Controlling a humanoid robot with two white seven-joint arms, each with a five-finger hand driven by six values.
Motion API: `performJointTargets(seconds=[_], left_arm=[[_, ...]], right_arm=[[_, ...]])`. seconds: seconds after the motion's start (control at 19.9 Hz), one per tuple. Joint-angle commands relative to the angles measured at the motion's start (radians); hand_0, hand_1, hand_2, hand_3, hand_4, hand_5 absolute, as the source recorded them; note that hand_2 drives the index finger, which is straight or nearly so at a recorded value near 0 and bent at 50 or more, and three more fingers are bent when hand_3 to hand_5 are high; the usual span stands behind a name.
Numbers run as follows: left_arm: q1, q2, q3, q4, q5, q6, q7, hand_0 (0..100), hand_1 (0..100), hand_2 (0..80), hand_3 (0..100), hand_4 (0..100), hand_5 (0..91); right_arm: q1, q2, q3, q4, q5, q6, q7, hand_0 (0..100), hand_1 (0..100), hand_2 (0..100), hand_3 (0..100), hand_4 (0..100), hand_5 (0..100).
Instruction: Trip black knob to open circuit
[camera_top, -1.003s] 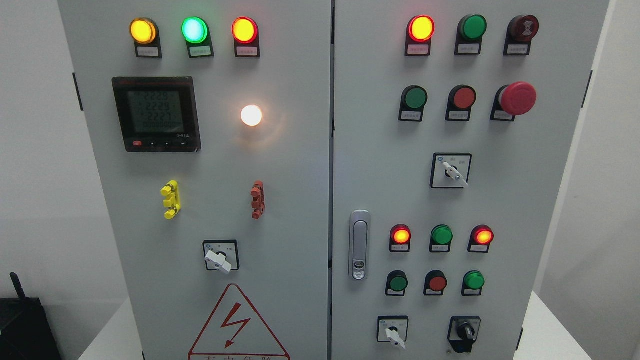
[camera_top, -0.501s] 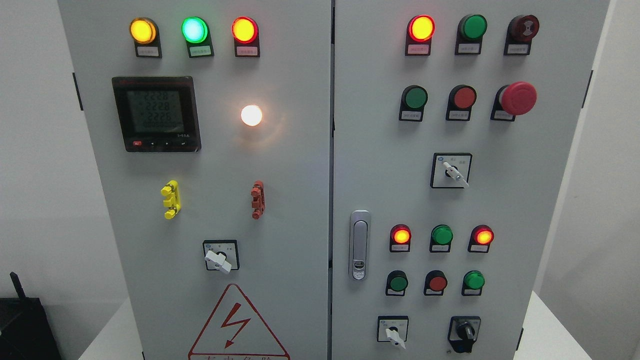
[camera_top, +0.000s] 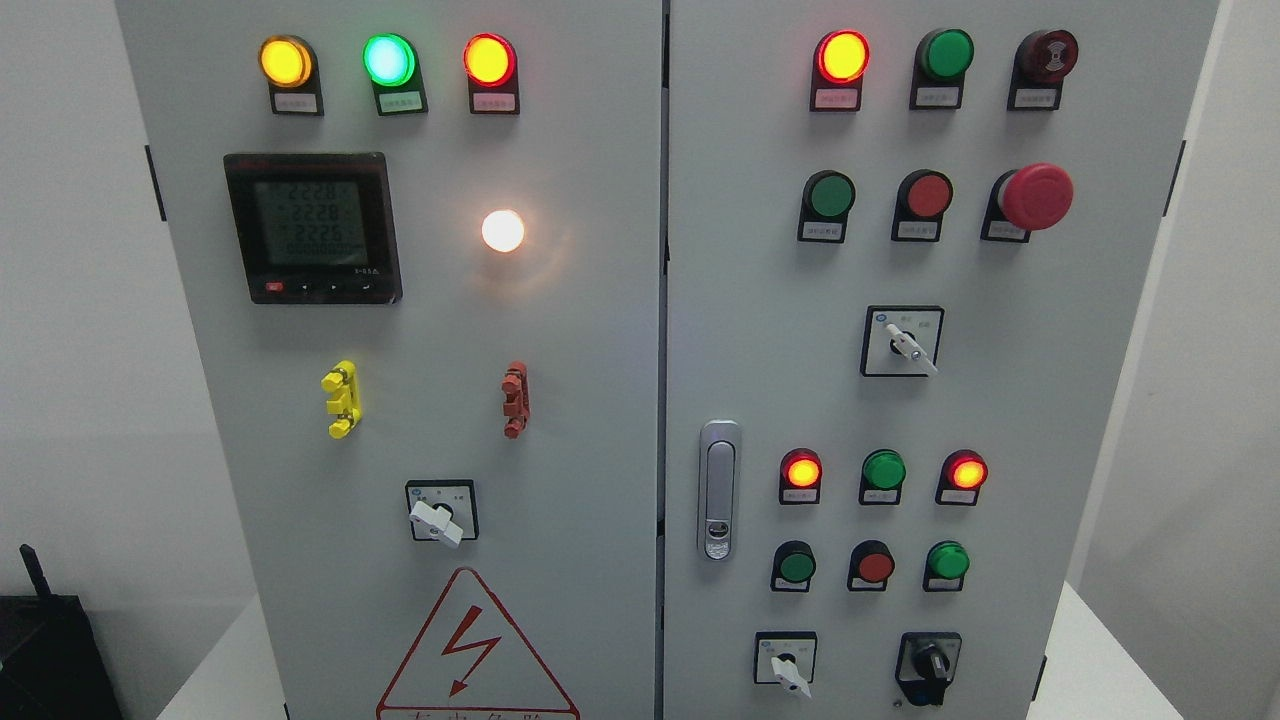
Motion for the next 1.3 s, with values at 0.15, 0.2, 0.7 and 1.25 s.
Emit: performJointTargets(seconds=[0.15,0.2,0.7,1.25], left_arm=[[0.000,0.000,0.000,-0.025,0.000,-0.001,0.000,12,39,0.0,0,0,0.0],[0.000,0.000,0.000,-0.025,0.000,-0.001,0.000,12,39,0.0,0,0,0.0],[0.000,0.000,0.000,-0.025,0.000,-0.001,0.000,12,39,0.0,0,0,0.0],[0.000,0.000,0.000,-0.025,0.000,-0.001,0.000,12,39,0.0,0,0,0.0]], right_arm=[[-0.048,-0.016,-0.043,-0.137,-0.002,0.041,-0.001,0,6,0,100,97,96],[-0.057,-0.016,-0.045,-0.140,-0.002,0.050,-0.001,0,6,0,100,97,96],[-0.094,-0.010,-0.050,-0.157,0.002,0.072,0.001,0,5,0,100,99,97],[-0.115,-0.004,-0.047,-0.169,0.011,0.086,0.001,0,5,0,100,99,97]])
